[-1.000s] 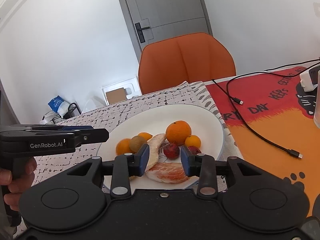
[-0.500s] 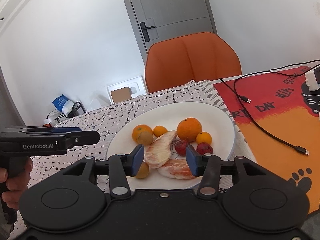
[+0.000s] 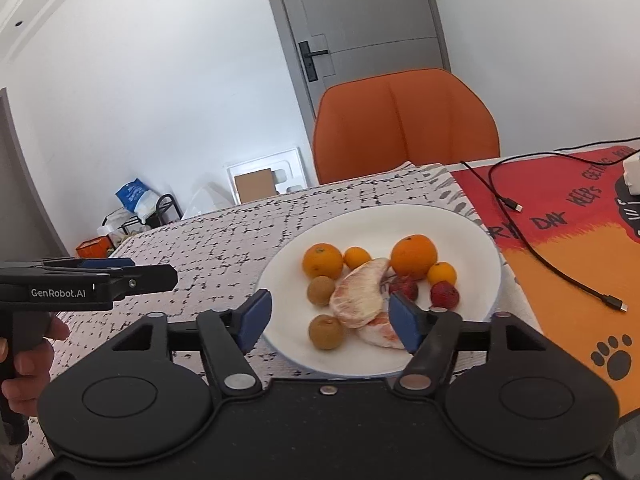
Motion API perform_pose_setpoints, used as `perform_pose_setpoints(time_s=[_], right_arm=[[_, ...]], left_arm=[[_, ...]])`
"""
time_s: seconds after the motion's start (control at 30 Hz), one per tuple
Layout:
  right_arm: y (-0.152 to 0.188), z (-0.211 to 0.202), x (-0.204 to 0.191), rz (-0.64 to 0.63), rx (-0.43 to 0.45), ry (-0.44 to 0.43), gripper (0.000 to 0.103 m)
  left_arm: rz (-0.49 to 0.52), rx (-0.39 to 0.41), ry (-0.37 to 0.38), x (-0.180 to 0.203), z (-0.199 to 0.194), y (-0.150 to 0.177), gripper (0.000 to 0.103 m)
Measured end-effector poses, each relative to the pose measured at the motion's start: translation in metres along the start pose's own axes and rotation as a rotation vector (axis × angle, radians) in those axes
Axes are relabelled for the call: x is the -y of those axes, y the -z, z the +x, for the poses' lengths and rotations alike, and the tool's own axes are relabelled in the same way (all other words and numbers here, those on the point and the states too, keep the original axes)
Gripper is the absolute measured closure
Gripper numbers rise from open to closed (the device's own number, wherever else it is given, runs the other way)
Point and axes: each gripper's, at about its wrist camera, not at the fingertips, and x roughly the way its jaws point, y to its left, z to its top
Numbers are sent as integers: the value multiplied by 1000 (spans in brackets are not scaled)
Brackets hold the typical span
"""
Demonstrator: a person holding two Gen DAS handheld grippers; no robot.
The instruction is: Organize fruits
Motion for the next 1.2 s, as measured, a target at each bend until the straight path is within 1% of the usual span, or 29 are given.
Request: perform_pose_setpoints(time_s=[0.17,0.23,0.37,0.53,0.6,0.8,0.93,1.2], right_arm=[[3,-6,-10,-2,2,-15,24],[4,-9,-14,-1,6,-18,16],[7,-14,-21,5,5,-27,11],[11,-21,-34,-12,6,-35,2],[12,-24,-38,-14,7,-39,0],[14,-31,-47,-4,8,-41,0],[13,-38,-49,8,29,-12,0],[12,-54,-55,5,53,-14,0]], left_arm=[[-32,15,-28,-12,-17,5,14],[-40,19,-42,-15,-24,8,13],[-53,21,-64,-21,-37,15,10],[-57,31,-102,-26,-52,21,6],[-65,32,-106,-29,-59,25,5],[-84,33,-124,-36,-76,32,4],[-100,31,-139,-42,-88,37,3],[-92,46,-180,-47,-114,47,3]])
